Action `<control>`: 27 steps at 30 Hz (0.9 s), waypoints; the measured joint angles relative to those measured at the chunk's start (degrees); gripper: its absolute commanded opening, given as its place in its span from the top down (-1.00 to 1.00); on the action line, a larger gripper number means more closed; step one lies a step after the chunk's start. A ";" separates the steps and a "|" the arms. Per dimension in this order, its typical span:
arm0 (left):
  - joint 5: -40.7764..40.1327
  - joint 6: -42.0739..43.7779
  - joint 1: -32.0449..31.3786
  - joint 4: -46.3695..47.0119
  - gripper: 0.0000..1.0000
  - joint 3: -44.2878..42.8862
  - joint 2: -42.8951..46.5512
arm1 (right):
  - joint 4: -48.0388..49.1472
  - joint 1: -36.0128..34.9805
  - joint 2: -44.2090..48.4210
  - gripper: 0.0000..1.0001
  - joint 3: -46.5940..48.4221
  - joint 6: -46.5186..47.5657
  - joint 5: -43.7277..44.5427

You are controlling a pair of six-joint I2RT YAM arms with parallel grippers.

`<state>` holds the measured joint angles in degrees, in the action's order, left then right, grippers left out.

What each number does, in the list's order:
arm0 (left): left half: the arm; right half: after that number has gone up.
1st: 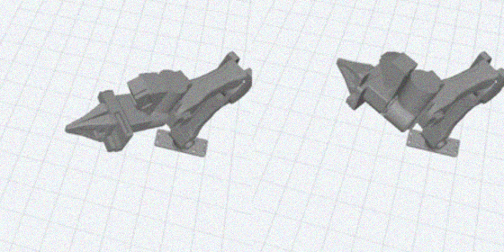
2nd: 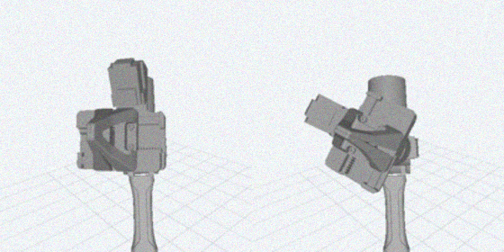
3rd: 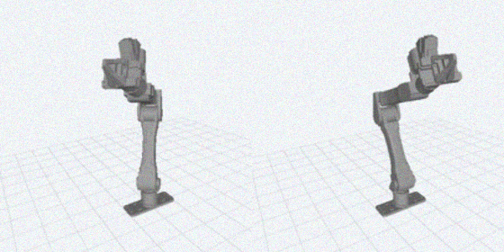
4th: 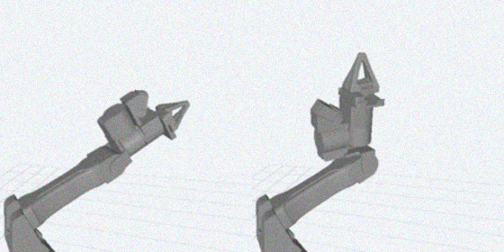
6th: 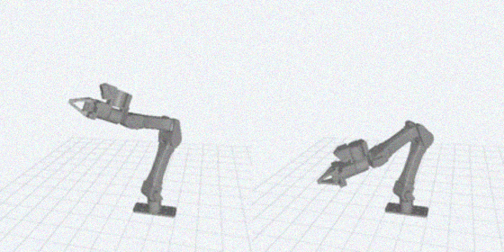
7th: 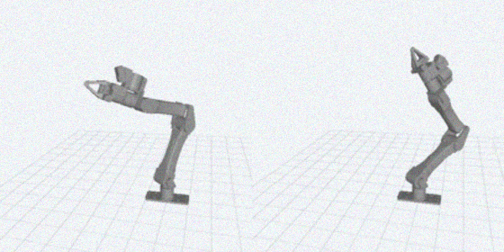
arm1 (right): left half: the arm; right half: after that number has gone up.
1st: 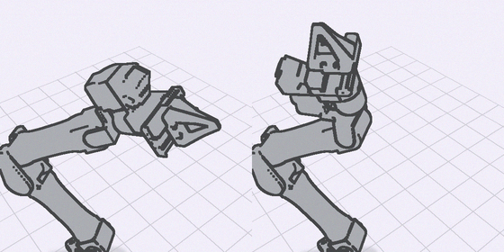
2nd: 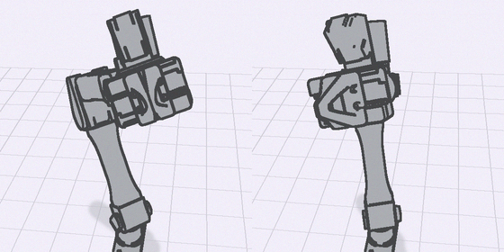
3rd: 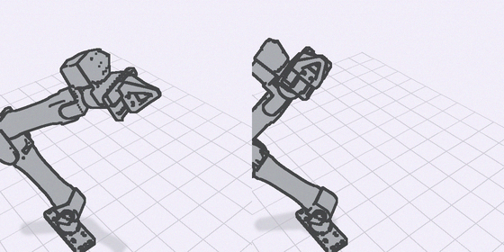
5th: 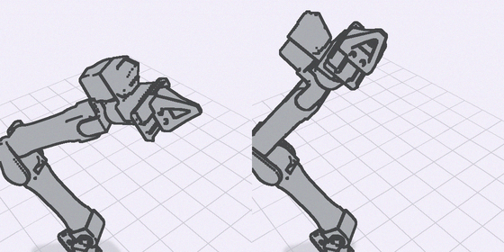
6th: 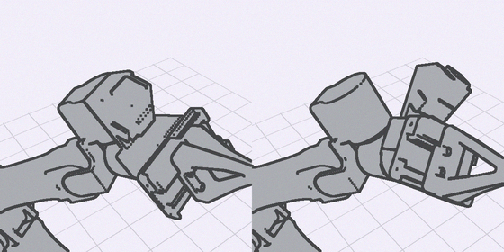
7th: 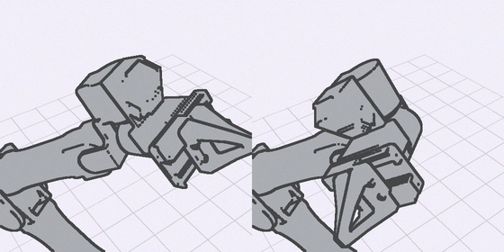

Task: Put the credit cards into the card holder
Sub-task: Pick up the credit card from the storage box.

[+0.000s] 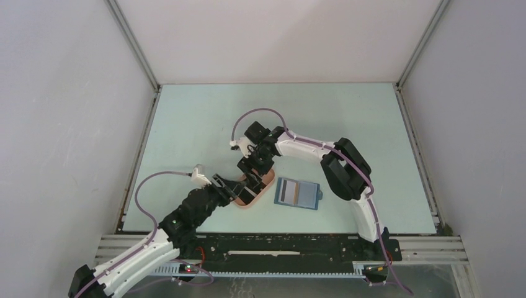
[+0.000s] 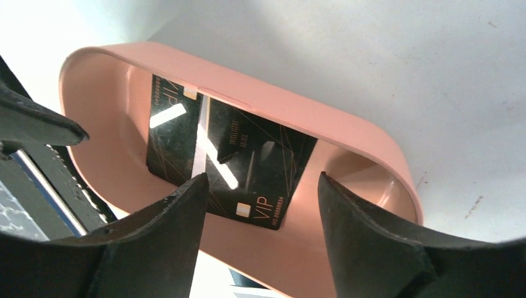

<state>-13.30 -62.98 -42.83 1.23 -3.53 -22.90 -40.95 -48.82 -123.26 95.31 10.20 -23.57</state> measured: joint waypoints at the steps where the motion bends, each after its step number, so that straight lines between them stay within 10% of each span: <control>1: 0.02 -0.07 0.00 0.26 -0.28 0.00 -0.02 | 0.00 -0.02 0.00 -0.71 0.00 -0.11 0.26; 11: -1.64 0.59 0.00 -5.86 -0.28 -0.07 8.52 | 1.53 -5.44 0.09 -0.94 0.00 -0.22 10.49; 27: -4.50 2.14 0.00 -15.06 -0.28 -0.98 15.34 | 2.82 -9.18 -0.26 -0.37 -0.31 -1.53 17.22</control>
<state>-17.80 -60.84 -42.83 -13.82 -4.51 -7.55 -38.13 -58.00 -123.52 95.00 8.67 -6.35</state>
